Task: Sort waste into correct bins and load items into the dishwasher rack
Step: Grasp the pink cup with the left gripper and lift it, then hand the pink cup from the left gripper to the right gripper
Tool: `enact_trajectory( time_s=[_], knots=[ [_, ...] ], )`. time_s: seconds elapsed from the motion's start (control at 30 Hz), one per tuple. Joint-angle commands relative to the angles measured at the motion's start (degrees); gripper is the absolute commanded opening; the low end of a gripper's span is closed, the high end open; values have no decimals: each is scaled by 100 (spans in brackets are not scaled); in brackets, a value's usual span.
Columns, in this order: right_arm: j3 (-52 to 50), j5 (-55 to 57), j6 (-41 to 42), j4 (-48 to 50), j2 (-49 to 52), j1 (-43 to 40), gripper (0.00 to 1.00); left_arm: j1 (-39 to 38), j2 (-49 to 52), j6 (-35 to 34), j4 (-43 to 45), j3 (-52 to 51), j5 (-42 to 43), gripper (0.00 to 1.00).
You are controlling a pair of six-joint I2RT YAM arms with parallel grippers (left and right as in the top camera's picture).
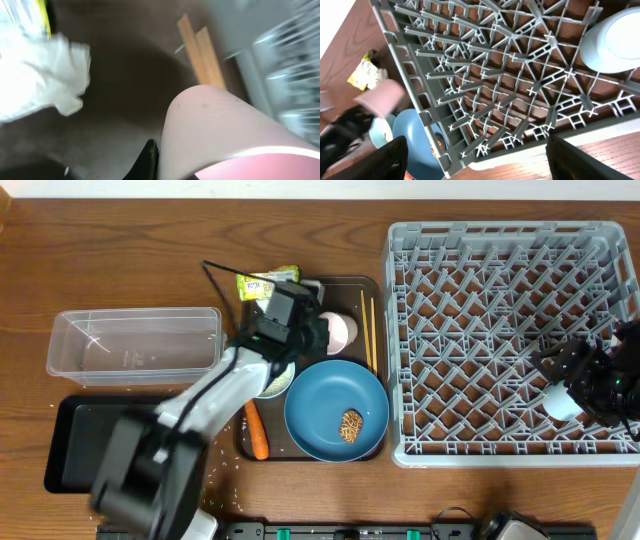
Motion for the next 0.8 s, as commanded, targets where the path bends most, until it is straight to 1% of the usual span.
enact_trajectory(
  time_s=[0.0,0.1,0.17,0.27,0.33,0.43,0.53,0.7,0.77],
  knots=[
    [74,-385,-313,33,-149,66,84,72,-1038,11,-205,107,817,6],
    [74,-1231,-540,157,-313,68,86,317,-1786,11,-807,107,1832,6],
    [74,-2057,-940,293,-442,138,82,577,-2212,13,-1051,107,2763,6],
    [74,-3198,-1427,509,-629,413,75,1001,-2677,7,-1032,107,4277,6],
    [74,-3797,-1484,743,-774,758,75,1285,-2966,-118,-1023,107,5132,6],
    [74,-4247,-1567,1152,-944,1368,75,1488,-3222,-328,-986,107,5807,6],
    [74,-4339,-1718,1639,-1082,2208,72,1521,-3381,-597,-610,107,6511,6],
    [72,-4332,-1801,2420,-1110,3576,73,1521,-3447,-1300,144,107,7034,6],
    [74,-4218,-1799,2715,-1069,4037,74,1521,-3447,-1440,402,107,7208,6]
  ],
)
